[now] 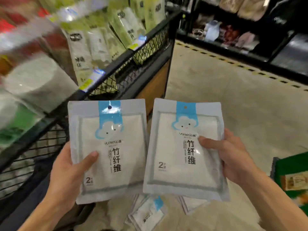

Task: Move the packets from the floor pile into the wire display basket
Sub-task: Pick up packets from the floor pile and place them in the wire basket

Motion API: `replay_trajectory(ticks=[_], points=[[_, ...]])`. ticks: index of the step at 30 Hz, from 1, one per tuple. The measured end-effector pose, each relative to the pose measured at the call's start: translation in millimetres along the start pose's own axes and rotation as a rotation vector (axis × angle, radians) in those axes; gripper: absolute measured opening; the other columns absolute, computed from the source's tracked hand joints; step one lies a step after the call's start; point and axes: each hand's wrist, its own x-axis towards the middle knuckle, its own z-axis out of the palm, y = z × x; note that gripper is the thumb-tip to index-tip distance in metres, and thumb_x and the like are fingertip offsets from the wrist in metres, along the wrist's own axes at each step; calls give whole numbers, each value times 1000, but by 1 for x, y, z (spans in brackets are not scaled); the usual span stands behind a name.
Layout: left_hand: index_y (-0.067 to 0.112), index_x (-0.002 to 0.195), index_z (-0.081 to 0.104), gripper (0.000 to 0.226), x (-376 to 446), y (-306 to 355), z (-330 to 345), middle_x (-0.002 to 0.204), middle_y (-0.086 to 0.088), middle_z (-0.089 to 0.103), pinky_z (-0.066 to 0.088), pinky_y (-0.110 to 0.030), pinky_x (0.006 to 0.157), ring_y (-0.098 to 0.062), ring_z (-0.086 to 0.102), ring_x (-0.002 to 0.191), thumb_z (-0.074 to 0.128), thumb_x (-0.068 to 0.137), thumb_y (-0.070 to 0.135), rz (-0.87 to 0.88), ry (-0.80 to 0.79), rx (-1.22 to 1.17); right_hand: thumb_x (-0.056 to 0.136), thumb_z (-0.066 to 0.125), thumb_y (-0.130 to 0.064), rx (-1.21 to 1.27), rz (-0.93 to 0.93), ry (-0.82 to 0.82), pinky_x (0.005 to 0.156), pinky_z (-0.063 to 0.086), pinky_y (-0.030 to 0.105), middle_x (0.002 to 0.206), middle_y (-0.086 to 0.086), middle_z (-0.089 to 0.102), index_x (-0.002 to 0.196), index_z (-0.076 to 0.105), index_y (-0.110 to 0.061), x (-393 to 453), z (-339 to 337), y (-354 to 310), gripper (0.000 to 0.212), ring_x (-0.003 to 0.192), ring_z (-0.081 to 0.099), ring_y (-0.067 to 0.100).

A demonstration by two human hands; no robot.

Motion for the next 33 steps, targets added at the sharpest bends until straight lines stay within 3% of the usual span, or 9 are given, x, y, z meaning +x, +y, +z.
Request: replay_trajectory(ticks=[5,11,14,16,22,25,27,30,33], points=[[20,109,67,39,-51,111,-76,104,-8,78,63,-51,77,-38,74,96,77,72,17,112,97,-54,84,70,10,-52,-91,-169,85,62,51,109,18,77,120,66,-3,-67,81,-103,38,98,76,37],[22,116,67,80,-121,199,-179,112,-10,77,58,-57,88,-35,75,98,97,48,49,245,276,-156,82,71,12,-111,-195,-365,71,65,42,107,18,78,122,64,-1,-145,174,-178,43,94,76,37],[19,112,68,64,-160,226,-218,111,-12,76,64,-44,72,-28,76,91,93,54,35,301,346,-196,81,71,12,-125,-223,-471,78,64,47,109,20,77,121,64,-2,-179,213,-193,43,97,75,41],[20,109,67,50,-187,239,-236,109,-11,77,64,-34,65,-27,77,88,85,63,28,335,409,-205,81,72,12,-139,-247,-547,80,64,48,109,19,77,122,64,-2,-195,238,-201,44,98,75,41],[23,109,68,83,-278,257,-260,110,-10,77,64,-38,72,-29,76,93,97,39,58,404,669,-216,83,73,9,-185,-294,-812,71,65,43,102,15,79,114,67,-8,-237,295,-222,36,88,77,33],[23,111,68,75,-331,256,-256,109,-7,78,63,-35,70,-29,75,96,97,46,47,441,819,-241,83,73,8,-233,-327,-961,71,65,41,100,14,79,115,68,-7,-257,314,-227,36,87,78,31],[16,122,64,79,-370,252,-251,114,-9,76,64,-41,75,-34,73,103,94,54,38,444,914,-258,84,73,7,-258,-334,-1068,77,64,45,101,12,79,115,68,-10,-272,324,-225,36,89,78,31],[14,130,61,97,-432,245,-240,120,-13,74,61,-55,84,-36,72,107,98,48,50,421,1033,-261,85,72,8,-295,-323,-1232,77,63,44,101,11,80,112,69,-14,-302,336,-214,34,90,78,31],[19,120,64,98,-498,236,-226,116,-10,75,64,-43,75,-31,74,103,99,37,56,391,1175,-258,85,71,11,-311,-272,-1385,70,64,39,99,11,80,111,70,-12,-342,342,-194,35,88,78,31]])
